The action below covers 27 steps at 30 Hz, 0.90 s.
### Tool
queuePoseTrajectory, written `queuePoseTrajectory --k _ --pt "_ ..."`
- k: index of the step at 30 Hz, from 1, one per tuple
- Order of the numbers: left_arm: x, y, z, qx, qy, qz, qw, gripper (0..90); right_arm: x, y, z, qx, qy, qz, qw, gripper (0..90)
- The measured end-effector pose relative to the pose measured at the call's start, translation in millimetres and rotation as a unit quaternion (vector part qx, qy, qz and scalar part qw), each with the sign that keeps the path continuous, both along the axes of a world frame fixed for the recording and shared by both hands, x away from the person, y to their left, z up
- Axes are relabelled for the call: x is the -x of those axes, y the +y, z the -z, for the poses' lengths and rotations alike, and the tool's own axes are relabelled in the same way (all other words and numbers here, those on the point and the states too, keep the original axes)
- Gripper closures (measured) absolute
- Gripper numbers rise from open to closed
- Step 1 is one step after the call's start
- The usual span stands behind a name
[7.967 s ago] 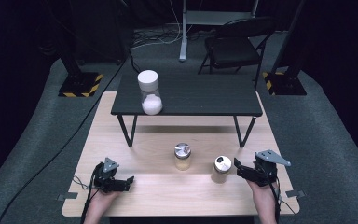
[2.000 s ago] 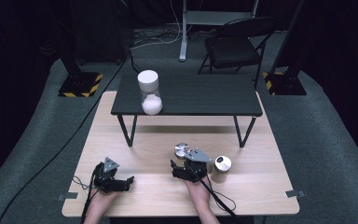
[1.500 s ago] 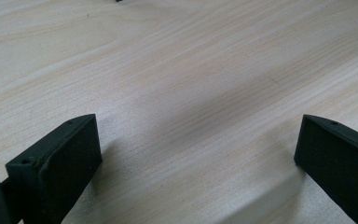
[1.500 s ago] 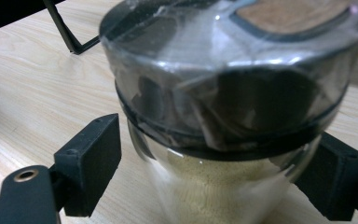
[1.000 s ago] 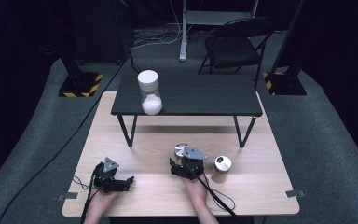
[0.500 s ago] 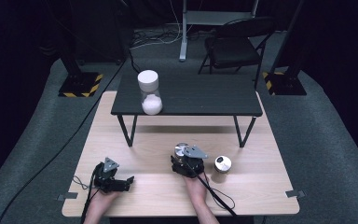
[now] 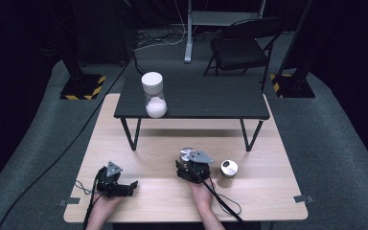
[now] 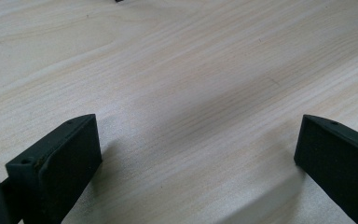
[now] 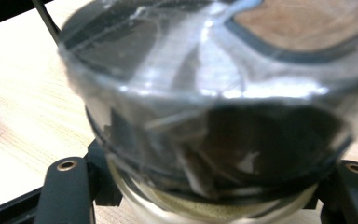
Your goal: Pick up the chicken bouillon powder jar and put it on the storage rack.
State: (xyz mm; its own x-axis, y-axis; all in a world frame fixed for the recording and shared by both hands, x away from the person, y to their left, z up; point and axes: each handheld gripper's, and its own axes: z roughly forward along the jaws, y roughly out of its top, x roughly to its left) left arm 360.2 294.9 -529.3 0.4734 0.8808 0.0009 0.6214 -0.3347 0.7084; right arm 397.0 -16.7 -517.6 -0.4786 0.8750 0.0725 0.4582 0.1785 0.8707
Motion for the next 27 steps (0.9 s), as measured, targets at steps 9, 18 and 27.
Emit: queuePoseTrajectory --k 9,18,27 --pt "0.0 0.0 0.0 0.000 0.000 0.000 1.0000 0.2 3.0 -0.7 -11.3 -0.002 -0.005 -0.008 1.0000 30.5" --pt "-0.1 -0.1 0.0 0.000 0.000 0.000 1.0000 0.2 4.7 -2.2 -23.3 -0.001 -0.005 -0.015 0.9999 30.6" --pt "-0.1 -0.1 0.0 0.000 0.000 0.000 1.0000 0.2 7.2 -3.0 -39.4 -0.003 -0.008 -0.022 0.9997 30.6"
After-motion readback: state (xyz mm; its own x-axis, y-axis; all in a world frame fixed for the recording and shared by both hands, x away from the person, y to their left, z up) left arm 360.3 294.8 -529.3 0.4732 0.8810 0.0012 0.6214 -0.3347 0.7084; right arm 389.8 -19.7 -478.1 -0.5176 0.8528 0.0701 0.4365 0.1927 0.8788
